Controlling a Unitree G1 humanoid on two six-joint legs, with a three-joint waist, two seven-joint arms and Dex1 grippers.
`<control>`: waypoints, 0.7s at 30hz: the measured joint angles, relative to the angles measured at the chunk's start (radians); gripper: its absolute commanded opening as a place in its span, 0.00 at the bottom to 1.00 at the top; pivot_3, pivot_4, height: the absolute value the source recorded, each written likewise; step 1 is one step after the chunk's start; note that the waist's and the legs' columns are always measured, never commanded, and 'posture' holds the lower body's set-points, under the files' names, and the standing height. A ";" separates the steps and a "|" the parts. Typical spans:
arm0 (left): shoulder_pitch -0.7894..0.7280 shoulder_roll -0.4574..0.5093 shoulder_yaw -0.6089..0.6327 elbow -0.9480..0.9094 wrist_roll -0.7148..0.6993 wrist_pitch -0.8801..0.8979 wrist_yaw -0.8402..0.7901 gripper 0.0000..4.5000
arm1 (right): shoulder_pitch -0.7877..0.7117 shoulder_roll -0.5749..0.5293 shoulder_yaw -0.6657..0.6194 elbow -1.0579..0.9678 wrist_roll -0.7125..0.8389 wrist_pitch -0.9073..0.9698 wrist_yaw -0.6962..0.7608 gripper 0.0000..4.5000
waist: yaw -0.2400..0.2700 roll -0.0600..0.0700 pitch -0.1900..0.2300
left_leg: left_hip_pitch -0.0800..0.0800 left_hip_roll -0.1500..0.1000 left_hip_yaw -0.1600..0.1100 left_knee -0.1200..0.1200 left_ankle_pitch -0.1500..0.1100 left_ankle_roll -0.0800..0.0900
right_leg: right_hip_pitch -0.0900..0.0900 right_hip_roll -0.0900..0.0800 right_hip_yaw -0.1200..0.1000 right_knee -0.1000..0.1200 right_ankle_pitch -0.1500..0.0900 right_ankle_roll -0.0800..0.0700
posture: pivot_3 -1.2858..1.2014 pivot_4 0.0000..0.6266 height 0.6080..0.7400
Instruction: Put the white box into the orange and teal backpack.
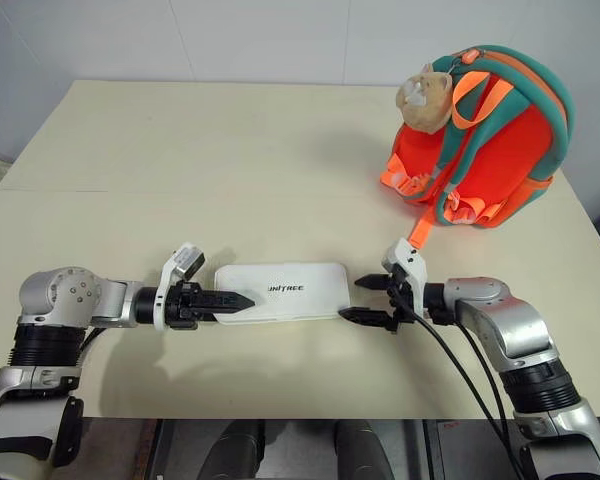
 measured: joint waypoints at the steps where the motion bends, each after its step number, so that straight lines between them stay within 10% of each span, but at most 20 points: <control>1: 0.000 -0.010 0.015 0.003 0.000 0.001 0.009 0.61 | 0.006 -0.008 -0.004 -0.003 -0.003 -0.002 0.003 1.00 | 0.001 0.000 0.000 | 0.000 0.000 0.000 0.000 0.000 0.000 | 0.000 0.000 0.000 0.000 0.000 0.000 | 0.52 0.24 1.00; 6: 0.003 -0.032 0.065 0.009 -0.022 0.007 0.038 0.32 | 0.051 -0.043 -0.031 -0.041 -0.005 0.000 0.004 1.00 | 0.006 0.000 0.000 | 0.000 0.000 0.000 0.000 0.000 0.000 | 0.000 0.000 0.000 0.000 0.000 0.000 | 0.52 0.24 1.00; 21: 0.080 -0.048 0.147 -0.045 -0.024 -0.219 0.037 0.32 | 0.187 -0.045 -0.231 -0.182 0.049 0.091 -0.144 1.00 | 0.006 -0.001 0.000 | 0.000 0.000 0.000 0.000 0.000 0.000 | -0.001 0.000 0.000 0.000 0.000 0.000 | 0.52 0.24 1.00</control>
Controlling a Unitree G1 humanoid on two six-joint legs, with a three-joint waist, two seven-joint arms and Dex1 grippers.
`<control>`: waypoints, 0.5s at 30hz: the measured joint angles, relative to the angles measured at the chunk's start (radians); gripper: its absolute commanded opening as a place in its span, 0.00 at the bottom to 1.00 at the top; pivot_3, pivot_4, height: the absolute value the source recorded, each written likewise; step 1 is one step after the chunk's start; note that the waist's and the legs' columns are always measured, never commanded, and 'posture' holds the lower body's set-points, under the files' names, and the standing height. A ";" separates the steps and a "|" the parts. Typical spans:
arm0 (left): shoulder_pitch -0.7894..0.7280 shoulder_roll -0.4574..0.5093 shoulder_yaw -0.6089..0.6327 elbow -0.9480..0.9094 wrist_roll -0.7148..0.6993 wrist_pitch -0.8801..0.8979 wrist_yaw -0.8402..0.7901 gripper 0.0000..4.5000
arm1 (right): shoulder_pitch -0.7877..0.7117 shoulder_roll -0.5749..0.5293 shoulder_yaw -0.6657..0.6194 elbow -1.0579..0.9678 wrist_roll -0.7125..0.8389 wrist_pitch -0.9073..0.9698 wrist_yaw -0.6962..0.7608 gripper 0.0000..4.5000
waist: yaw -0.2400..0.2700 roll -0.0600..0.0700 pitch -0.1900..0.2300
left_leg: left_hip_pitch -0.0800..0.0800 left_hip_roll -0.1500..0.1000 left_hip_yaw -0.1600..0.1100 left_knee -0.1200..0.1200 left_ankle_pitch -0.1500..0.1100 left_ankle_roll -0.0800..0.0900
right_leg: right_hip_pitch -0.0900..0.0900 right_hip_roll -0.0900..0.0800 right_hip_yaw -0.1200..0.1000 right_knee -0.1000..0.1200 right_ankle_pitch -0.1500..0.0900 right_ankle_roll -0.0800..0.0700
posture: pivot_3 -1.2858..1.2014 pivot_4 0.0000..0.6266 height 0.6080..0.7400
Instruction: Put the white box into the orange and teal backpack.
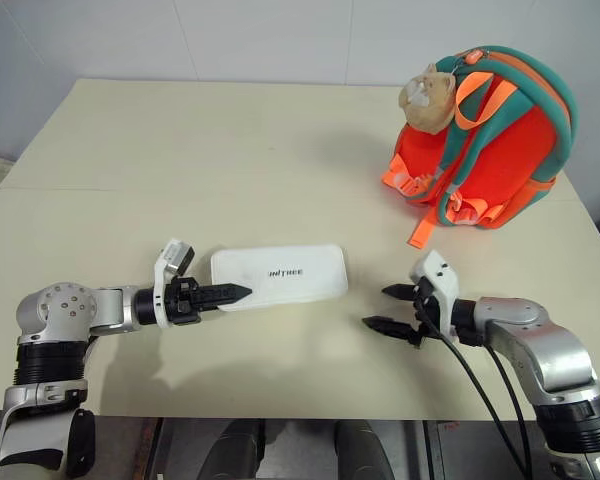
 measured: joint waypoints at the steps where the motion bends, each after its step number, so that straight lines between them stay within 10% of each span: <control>1: 0.002 0.009 -0.002 -0.002 0.009 -0.046 -0.023 0.32 | 0.000 0.002 -0.030 -0.005 0.006 0.000 -0.021 1.00 | 0.000 0.000 0.000 | 0.000 0.000 0.000 0.000 0.000 0.000 | 0.000 0.000 0.000 0.000 0.000 0.000 | 0.52 0.24 1.00; 15: 0.004 0.064 -0.068 0.007 0.102 -0.412 -0.244 0.32 | -0.254 0.014 -0.219 0.365 -0.145 -0.248 -0.243 1.00 | -0.006 0.000 0.000 | 0.000 0.000 0.002 -0.003 0.000 0.000 | -0.001 0.000 0.001 -0.002 0.000 0.000 | 0.52 0.24 1.00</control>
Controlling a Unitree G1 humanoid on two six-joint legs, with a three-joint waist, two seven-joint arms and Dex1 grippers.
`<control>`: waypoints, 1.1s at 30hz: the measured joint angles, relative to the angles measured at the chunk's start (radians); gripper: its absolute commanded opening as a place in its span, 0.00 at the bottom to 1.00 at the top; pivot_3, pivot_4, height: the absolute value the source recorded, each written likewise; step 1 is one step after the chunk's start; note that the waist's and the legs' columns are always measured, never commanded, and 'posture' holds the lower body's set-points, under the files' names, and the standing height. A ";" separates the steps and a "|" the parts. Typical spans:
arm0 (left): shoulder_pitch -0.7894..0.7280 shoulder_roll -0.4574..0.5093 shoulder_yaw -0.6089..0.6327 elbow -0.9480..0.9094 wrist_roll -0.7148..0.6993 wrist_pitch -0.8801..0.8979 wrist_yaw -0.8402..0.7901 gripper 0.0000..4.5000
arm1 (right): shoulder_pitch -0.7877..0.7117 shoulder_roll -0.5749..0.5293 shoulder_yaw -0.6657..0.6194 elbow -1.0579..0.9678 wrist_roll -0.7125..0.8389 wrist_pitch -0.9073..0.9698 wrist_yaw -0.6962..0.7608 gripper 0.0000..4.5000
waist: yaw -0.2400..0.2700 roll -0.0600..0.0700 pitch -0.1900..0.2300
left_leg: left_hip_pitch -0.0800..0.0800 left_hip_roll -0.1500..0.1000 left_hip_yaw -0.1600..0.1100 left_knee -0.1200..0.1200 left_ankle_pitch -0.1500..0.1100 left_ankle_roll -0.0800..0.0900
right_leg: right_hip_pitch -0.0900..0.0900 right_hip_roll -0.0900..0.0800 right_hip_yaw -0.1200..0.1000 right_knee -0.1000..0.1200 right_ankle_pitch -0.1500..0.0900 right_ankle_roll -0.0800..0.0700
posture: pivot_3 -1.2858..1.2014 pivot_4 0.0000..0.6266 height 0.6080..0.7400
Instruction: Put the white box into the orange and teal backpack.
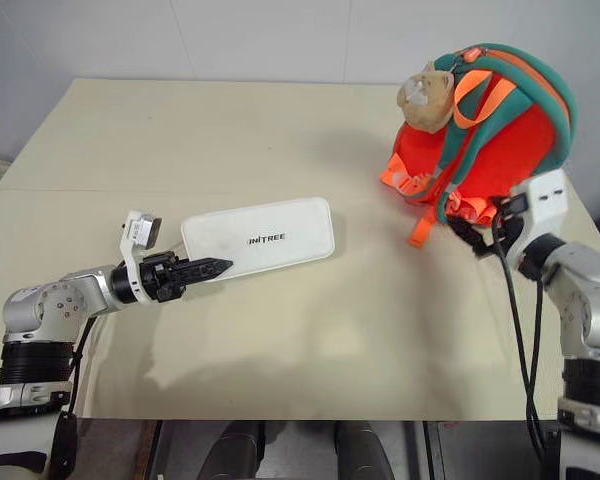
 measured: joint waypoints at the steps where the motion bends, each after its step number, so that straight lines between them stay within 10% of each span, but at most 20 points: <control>1: -0.002 0.000 -0.006 0.003 0.006 -0.011 -0.007 0.32 | -0.043 0.000 0.007 0.061 -0.014 -0.036 0.007 1.00 | -0.001 0.000 0.000 | 0.000 0.000 0.000 0.000 0.000 0.000 | 0.000 0.000 0.000 0.000 0.000 0.000 | 0.52 0.24 1.00; 22: 0.078 0.006 0.029 0.029 0.025 -0.069 -0.023 0.32 | -0.492 0.119 0.122 0.548 -0.047 -0.125 0.189 1.00 | -0.034 0.002 0.001 | 0.000 0.001 0.000 0.000 0.000 0.000 | -0.001 0.000 0.000 0.002 0.000 0.000 | 0.52 0.24 1.00; 33: 0.076 0.005 0.033 0.037 0.026 -0.095 -0.012 0.32 | -0.584 0.249 0.099 0.779 -0.066 -0.359 0.199 0.24 | -0.051 0.002 0.001 | 0.000 0.001 0.000 0.000 0.000 0.000 | -0.001 0.000 0.000 0.002 0.000 0.000 | 0.52 0.24 1.00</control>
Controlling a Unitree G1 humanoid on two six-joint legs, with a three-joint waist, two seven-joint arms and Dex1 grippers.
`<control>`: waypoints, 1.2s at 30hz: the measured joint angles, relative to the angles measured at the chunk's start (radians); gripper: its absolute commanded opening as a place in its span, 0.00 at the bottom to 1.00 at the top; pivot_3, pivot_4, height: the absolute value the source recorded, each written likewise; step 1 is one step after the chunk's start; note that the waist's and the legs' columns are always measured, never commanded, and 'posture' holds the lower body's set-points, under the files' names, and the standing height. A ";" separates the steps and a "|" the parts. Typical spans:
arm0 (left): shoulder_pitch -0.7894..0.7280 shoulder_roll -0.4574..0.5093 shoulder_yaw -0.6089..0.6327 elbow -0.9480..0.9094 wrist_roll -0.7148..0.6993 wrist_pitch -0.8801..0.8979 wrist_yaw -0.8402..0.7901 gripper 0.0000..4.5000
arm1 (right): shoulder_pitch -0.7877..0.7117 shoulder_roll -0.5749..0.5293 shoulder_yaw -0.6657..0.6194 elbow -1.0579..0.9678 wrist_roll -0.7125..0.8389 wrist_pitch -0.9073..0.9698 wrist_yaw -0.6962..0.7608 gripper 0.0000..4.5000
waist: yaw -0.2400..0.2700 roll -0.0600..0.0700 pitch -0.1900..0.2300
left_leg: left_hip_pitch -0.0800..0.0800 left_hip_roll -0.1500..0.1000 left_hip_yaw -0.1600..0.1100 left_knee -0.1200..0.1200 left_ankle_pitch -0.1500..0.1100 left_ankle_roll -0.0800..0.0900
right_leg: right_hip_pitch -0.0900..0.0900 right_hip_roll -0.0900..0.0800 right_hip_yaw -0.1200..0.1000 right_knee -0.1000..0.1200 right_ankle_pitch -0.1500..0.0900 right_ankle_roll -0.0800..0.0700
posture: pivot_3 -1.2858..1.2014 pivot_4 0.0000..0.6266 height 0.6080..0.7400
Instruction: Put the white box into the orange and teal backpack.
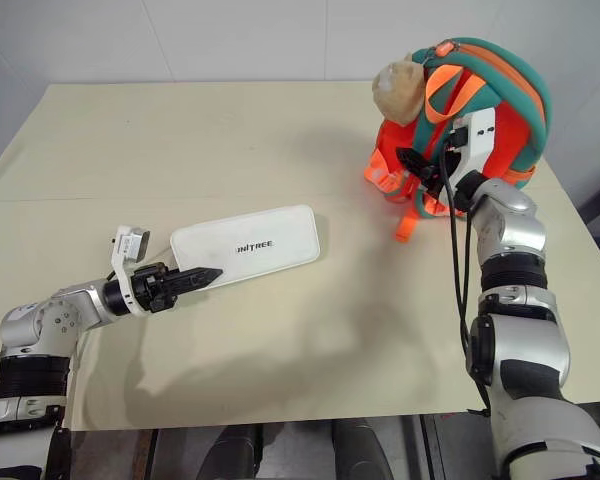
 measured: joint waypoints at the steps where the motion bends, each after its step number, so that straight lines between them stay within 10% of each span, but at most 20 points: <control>1: -0.002 0.000 0.000 0.001 0.000 -0.005 0.002 0.32 | 0.000 0.006 -0.003 0.001 0.005 -0.004 0.009 0.16 | 0.000 0.000 0.000 | 0.000 0.000 0.000 0.000 0.000 0.000 | 0.000 0.000 0.000 0.000 0.000 0.000 | 0.52 0.24 1.00; 4: -0.004 0.000 0.004 0.007 0.001 -0.015 0.007 0.32 | 0.001 0.022 -0.017 -0.004 0.028 0.001 0.043 0.00 | 0.000 0.000 0.000 | 0.000 0.000 0.000 0.001 0.000 0.000 | 0.000 0.000 0.000 0.001 0.000 0.000 | 0.52 0.24 1.00; 11: -0.004 0.093 0.049 0.035 -0.003 0.005 -0.014 0.32 | 0.104 0.018 0.014 -0.329 0.143 0.313 0.140 0.00 | 0.001 0.001 0.001 | 0.000 0.001 -0.001 0.000 0.000 0.000 | -0.002 0.001 0.000 0.002 0.000 -0.001 | 0.52 0.24 1.00; 24: 0.075 0.191 0.177 0.014 -0.026 0.037 -0.014 0.32 | 0.417 -0.220 -0.082 -1.114 0.833 1.171 0.132 0.00 | 0.014 0.002 0.001 | -0.001 0.001 -0.001 -0.002 0.000 0.000 | -0.002 0.000 -0.001 0.000 -0.002 -0.002 | 0.52 0.24 1.00; 30: 0.088 0.182 0.189 -0.039 -0.061 0.037 -0.014 0.32 | 0.535 -0.383 -0.135 -1.190 1.226 1.266 0.004 0.00 | 0.024 0.001 0.001 | -0.001 0.001 -0.001 -0.002 -0.001 0.001 | -0.002 0.000 -0.001 -0.001 -0.002 -0.002 | 0.52 0.24 1.00; 36: 0.097 0.179 0.203 -0.067 -0.094 0.035 -0.015 0.32 | 0.637 -0.457 -0.134 -1.185 1.266 1.256 -0.007 0.00 | 0.033 0.001 0.001 | -0.001 0.001 -0.001 0.000 -0.001 0.002 | -0.001 0.000 -0.001 -0.001 -0.002 -0.002 | 0.52 0.24 1.00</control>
